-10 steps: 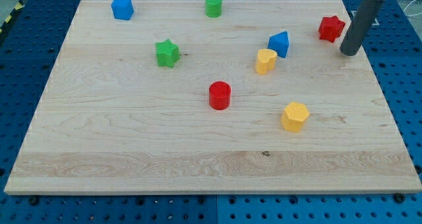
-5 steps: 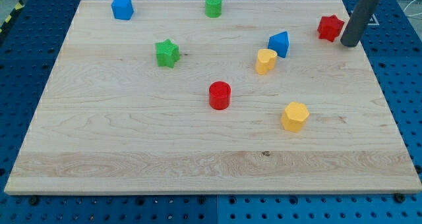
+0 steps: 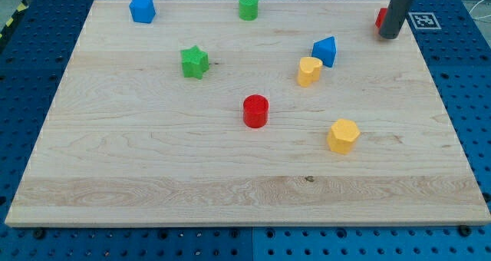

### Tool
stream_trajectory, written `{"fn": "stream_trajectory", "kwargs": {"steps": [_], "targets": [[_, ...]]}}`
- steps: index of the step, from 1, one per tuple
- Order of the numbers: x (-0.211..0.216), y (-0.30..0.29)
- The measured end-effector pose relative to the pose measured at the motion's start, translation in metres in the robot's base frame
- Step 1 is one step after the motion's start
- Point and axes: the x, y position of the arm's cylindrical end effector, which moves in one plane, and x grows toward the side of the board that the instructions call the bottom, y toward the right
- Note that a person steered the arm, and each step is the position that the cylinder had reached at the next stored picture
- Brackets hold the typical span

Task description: Slide the red star to the top right

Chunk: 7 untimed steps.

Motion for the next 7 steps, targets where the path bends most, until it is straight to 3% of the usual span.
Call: {"fn": "stream_trajectory", "kwargs": {"steps": [7], "targets": [[-0.024,0.001]]}}
